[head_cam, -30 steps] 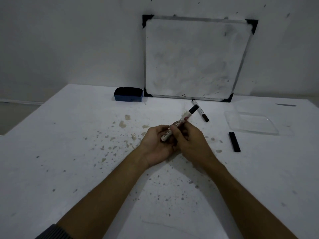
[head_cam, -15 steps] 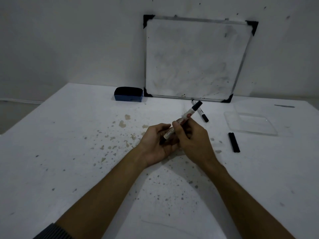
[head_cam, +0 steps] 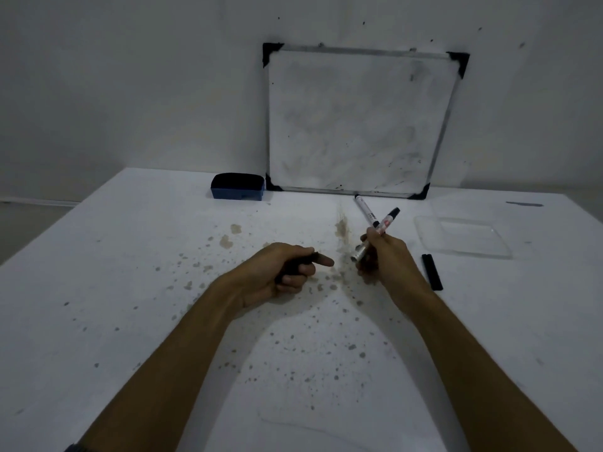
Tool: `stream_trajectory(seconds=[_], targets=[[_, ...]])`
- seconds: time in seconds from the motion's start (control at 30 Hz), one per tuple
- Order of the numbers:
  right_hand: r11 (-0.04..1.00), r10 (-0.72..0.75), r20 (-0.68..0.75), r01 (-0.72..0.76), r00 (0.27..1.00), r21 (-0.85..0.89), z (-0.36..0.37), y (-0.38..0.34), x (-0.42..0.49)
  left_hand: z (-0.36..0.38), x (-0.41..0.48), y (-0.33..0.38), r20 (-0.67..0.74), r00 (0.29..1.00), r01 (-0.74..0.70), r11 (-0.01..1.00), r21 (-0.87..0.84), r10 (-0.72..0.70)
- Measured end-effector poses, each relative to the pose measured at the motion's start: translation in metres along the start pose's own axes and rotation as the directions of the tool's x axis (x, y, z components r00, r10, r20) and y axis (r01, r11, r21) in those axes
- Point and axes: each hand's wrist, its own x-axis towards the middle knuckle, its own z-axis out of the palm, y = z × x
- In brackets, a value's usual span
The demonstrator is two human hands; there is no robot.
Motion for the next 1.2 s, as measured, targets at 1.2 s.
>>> stream_trajectory(seconds=[1.2], targets=[[0.689,-0.280,-0.090,0.135,0.956,-0.712,-0.121,0.007,-0.029,0.112,0.062,0.031,-0.293,0.775,-0.464,0.819,0.337,0.560]])
